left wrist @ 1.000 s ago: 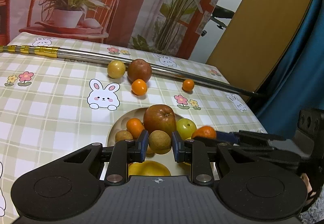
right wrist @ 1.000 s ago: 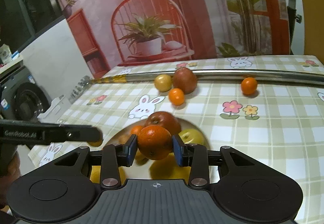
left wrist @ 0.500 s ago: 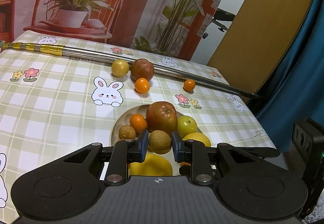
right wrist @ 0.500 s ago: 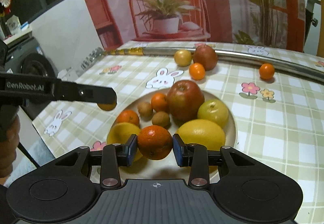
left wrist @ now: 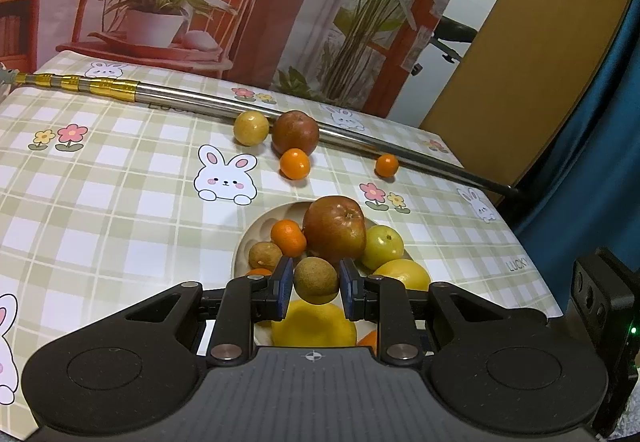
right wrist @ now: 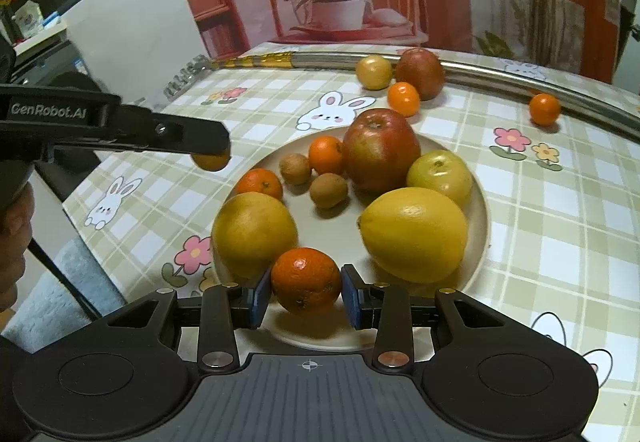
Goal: Organize fruits
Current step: 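Carry the brown fruit over the plate with the left gripper while the right gripper carries the mandarin there, then open both grippers to drop the brown fruit and mandarin onto the plate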
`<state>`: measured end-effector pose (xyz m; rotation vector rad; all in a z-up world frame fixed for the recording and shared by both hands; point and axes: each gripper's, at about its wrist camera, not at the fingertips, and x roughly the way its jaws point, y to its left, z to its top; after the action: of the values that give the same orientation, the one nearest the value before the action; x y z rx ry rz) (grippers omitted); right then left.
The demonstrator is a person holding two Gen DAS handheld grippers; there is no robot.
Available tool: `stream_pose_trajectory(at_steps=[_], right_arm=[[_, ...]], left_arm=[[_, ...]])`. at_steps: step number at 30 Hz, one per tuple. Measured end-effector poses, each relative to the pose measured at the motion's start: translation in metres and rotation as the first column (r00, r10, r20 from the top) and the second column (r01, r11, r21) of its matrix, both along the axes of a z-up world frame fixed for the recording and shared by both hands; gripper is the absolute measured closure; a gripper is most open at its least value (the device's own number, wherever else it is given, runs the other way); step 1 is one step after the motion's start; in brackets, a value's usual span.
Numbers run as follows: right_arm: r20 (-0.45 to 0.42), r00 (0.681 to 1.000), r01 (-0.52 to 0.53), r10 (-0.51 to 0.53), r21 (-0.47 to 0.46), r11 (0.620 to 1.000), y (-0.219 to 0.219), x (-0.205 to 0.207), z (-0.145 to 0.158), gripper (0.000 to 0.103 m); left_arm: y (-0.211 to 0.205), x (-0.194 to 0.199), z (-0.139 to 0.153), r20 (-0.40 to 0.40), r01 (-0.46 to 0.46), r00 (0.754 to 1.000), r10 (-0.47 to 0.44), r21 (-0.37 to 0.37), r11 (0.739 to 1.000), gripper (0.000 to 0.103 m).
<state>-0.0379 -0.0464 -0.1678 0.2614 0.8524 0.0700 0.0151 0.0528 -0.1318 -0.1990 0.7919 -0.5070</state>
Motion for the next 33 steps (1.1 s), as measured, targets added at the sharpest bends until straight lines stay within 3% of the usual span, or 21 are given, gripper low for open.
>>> stream_pose_trajectory(at_steps=[11, 15, 26, 33], right_arm=[[-0.014, 0.999, -0.031, 0.032, 0.031, 0.999, 0.003, 0.002, -0.005, 0.065], [0.030, 0.999, -0.021, 0.021, 0.028, 0.999, -0.002, 0.000, 0.003, 0.065], [0.169, 0.980, 0.113, -0.109, -0.009, 0.994, -0.046, -0.006, 0.041, 0.064], [0.194, 0.962, 0.195, -0.190, -0.007, 0.981, -0.073, -0.012, 0.042, 0.064]], left_arm=[[0.000, 0.002, -0.002, -0.006, -0.011, 1.000, 0.011, 0.010, 1.000, 0.077], [0.003, 0.009, 0.001, -0.005, -0.020, 1.000, 0.020, 0.010, 1.000, 0.077], [-0.010, 0.027, -0.002, -0.004, 0.014, 1.000, -0.014, 0.067, 0.998, 0.077], [-0.027, 0.035, -0.015, -0.036, 0.070, 0.997, -0.067, 0.102, 0.992, 0.077]])
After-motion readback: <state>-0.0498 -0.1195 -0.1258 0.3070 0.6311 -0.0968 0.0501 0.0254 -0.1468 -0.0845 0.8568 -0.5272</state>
